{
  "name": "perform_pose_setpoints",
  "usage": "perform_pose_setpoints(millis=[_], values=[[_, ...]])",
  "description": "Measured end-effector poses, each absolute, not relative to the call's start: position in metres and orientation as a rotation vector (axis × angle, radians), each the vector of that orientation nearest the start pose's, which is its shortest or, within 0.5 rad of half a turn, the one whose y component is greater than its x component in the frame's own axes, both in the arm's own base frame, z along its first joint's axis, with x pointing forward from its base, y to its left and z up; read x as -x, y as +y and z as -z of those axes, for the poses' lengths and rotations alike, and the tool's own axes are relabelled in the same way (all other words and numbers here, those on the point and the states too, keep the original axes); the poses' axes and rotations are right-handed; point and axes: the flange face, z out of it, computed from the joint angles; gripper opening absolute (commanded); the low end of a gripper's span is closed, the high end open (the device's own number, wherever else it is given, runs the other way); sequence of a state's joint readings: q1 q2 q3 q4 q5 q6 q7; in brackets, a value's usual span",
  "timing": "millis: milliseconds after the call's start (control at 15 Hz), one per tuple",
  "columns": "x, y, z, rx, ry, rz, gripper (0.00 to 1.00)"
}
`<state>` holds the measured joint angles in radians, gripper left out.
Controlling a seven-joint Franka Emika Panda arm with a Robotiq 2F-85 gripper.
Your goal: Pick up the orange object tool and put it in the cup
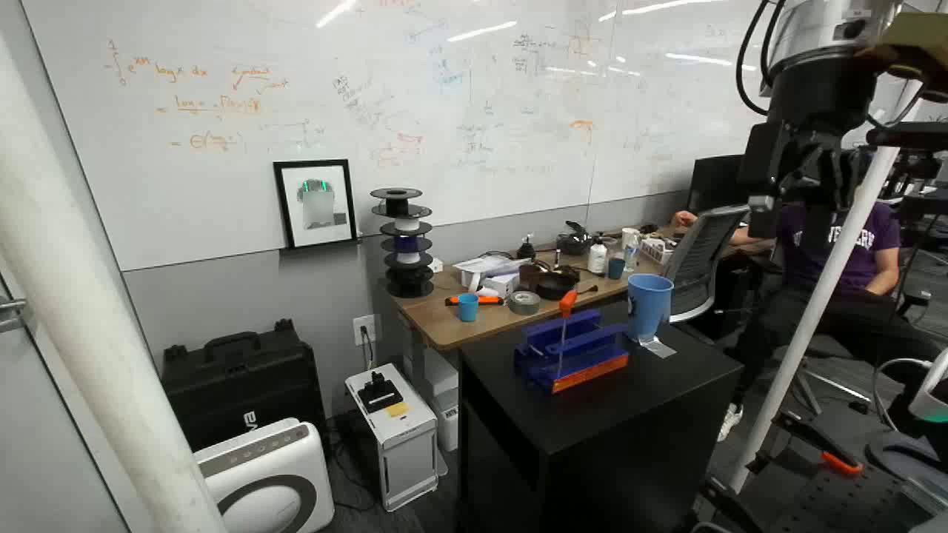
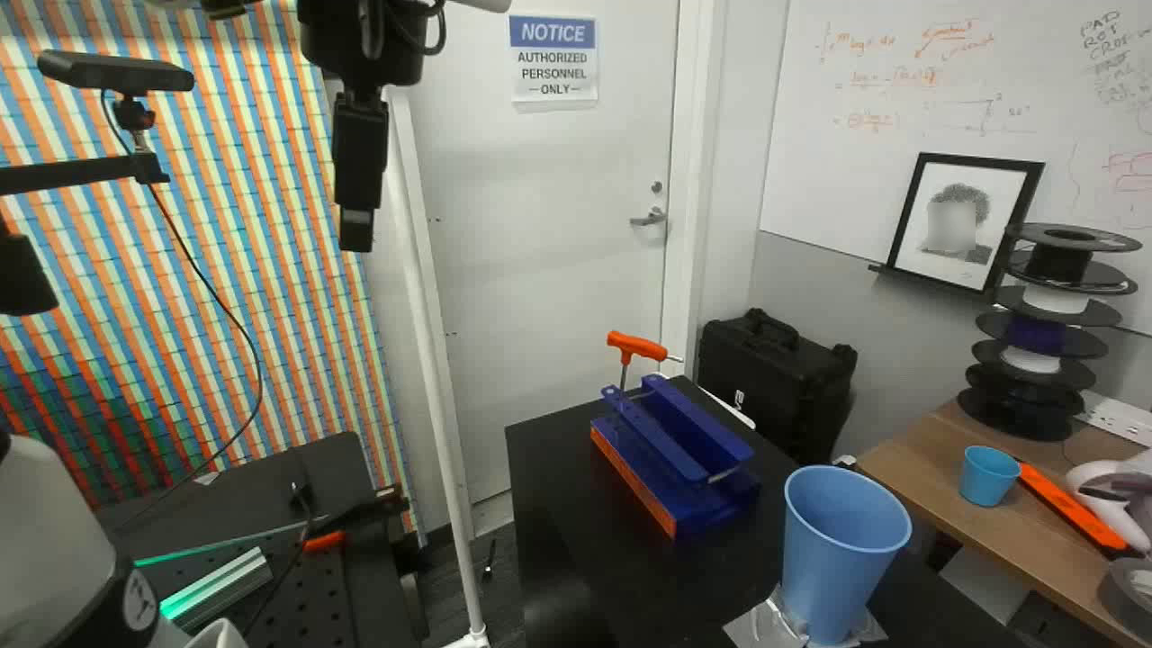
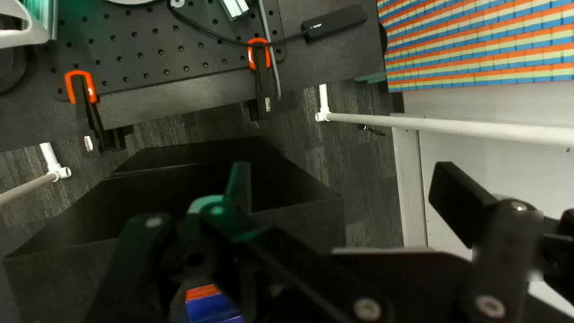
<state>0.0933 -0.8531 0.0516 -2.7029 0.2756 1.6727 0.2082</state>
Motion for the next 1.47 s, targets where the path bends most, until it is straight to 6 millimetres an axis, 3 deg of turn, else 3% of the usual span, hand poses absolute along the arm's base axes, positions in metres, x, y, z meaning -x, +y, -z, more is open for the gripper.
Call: perform_pose_setpoints(millis=[800, 1133, 1467], values=[[-0.275, 0.065, -0.458, 2.928, 0.226, -0.278, 1.00], [-0.321, 0.055, -0.437, 2.943, 0.368, -0.077, 1.00], [-0.384, 0.048, -0.386, 2.938, 0.472, 0.014, 1.00]])
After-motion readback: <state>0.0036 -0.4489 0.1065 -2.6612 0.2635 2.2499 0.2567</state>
